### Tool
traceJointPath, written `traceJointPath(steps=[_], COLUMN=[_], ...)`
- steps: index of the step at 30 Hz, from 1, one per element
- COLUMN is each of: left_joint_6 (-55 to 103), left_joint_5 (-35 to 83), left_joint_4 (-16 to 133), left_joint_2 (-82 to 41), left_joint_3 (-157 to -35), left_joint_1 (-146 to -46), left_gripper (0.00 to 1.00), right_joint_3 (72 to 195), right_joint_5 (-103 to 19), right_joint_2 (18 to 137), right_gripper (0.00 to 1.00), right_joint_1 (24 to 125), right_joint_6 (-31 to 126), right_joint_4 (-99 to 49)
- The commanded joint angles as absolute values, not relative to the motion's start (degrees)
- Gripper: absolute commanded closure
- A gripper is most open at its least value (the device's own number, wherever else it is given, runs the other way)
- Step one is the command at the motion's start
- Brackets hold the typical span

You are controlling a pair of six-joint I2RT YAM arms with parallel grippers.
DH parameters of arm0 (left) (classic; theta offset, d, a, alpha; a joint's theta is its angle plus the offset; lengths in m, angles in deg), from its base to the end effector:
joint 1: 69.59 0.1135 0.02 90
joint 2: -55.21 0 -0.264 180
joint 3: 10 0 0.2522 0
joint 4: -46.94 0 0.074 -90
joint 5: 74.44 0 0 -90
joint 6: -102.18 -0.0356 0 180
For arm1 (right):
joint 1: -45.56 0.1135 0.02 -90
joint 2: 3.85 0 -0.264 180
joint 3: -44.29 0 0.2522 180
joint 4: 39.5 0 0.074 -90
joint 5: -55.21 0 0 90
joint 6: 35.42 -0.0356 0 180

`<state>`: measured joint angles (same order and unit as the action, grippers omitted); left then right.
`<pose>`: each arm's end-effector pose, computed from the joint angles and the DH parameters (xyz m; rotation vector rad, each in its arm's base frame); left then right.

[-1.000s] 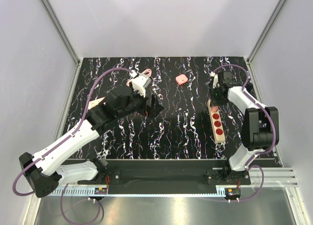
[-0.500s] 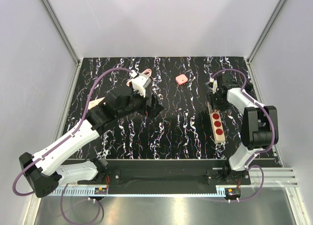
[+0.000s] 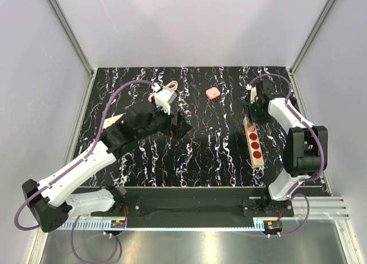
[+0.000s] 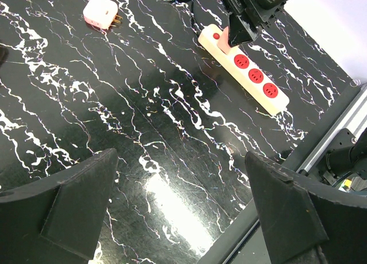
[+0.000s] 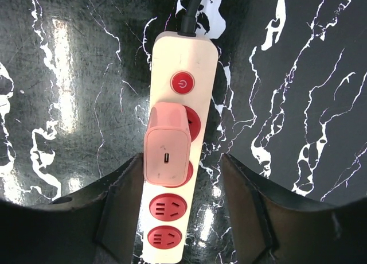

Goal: Insert the plug

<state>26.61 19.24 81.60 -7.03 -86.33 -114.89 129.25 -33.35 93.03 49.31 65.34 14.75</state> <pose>0.1701 -0.1752 0.3700 0.5763 1.9198 -0.7472 0.3420 0.0215 0.2233 -0.3372 2.7062 -0.0694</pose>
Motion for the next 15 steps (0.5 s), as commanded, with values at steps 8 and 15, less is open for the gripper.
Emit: traceJointPath(steps=[8,15], left_joint_6=[26.33,26.42], left_joint_5=[19.43,19.6], left_joint_4=[78.8,78.8], left_joint_2=[-5.09,-5.0], left_joint_3=[-86.43,-86.43], left_joint_1=[-114.85,-114.85], left_gripper=[0.01,0.01], right_joint_3=[130.56,125.29], right_joint_5=[-34.09,-36.63], right_joint_2=[93.53,96.17], right_gripper=[0.7,1.0], right_joint_1=[49.08,49.08], right_joint_6=[64.86,64.86], right_joint_4=[16.19,15.04])
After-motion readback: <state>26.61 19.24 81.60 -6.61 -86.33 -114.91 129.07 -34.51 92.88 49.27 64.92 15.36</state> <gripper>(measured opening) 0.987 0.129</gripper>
